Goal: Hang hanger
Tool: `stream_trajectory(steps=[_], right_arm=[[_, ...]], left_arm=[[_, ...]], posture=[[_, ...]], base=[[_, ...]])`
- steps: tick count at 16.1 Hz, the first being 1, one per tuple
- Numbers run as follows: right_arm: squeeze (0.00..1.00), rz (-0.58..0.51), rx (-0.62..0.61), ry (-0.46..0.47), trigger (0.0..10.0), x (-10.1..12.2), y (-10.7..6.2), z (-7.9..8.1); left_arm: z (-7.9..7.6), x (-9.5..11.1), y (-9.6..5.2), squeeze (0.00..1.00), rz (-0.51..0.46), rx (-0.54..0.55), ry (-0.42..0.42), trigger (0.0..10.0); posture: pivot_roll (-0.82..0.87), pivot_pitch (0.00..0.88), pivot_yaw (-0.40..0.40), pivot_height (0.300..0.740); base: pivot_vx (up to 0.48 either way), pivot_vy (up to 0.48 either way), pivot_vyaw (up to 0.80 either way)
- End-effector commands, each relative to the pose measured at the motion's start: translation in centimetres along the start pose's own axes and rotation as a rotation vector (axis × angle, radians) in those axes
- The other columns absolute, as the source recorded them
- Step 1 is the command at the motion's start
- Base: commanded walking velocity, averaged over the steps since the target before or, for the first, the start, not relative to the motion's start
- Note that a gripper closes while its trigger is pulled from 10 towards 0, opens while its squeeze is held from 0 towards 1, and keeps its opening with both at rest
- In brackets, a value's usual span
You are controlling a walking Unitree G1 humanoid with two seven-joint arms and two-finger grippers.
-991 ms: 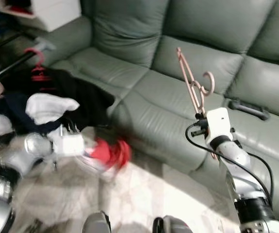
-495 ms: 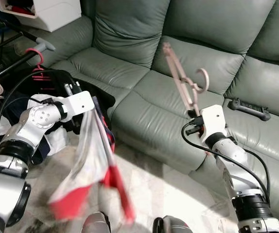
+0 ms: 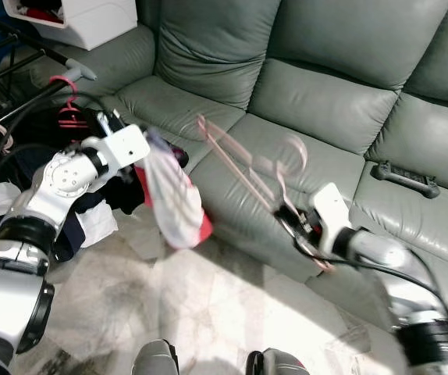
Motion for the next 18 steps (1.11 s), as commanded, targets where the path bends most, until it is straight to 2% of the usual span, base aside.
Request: stream_trajectory(steps=[1, 4, 8, 10, 13, 18], right_arm=[[0.0, 0.055, 0.012, -0.012, 10.0, -0.6, -0.5, -0.3], [0.0, 0.147, 0.102, -0.015, 10.0, -1.3, -1.9, 0.1], [0.0, 0.183, 0.133, -0.057, 10.0, -1.2, -3.0, -0.1], [0.0, 0.21, 0.178, -0.062, 10.0, -0.9, -3.9, 0.1], [0.0, 0.268, 0.244, -0.055, 10.0, -1.6, -4.9, 0.8], [0.0, 0.349, 0.322, -0.035, 10.0, -2.5, -6.1, 1.9]], left_arm=[[1.0, 1.6, 0.2, 0.0, -0.083, 0.014, 0.05, 10.0], [-0.4, 1.8, 0.0, 0.0, -0.1, -0.037, 0.132, 10.0], [-1.5, 2.6, -0.3, 0.0, -0.167, -0.083, 0.164, 10.0], [-2.5, 3.0, -0.6, 0.0, -0.205, -0.132, 0.223, 10.0], [-2.8, 4.0, -0.6, 0.0, -0.261, -0.142, 0.249, 10.0], [-2.8, 4.2, -0.5, 0.0, -0.276, -0.141, 0.293, 10.0]], posture=[[-0.04, 0.074, -0.02, 0.74], [-0.04, 0.08, -0.016, 0.74], [-0.05, 0.087, -0.011, 0.74], [-0.05, 0.09, -0.007, 0.74], [-0.06, 0.093, -0.008, 0.74], [-0.05, 0.096, -0.001, 0.74]], base=[[0.0, 0.0, 0.0], [0.0, 0.0, 0.0], [0.0, 0.0, 0.0], [0.0, 0.0, 0.0], [0.0, 0.0, 0.0], [0.0, 0.0, 0.0]])
Point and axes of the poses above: a point about 5 cm out from each wrist's last joint towards the gripper, its own y axis pointing out of the wrist towards the gripper, its own x axis along the axis of the wrist's last joint, z = x × y, the point moved 6 cm from there along y, pointing out of the wrist towards the gripper, and after that the axes turned 14 degrees about y, right-handed, at the moved point
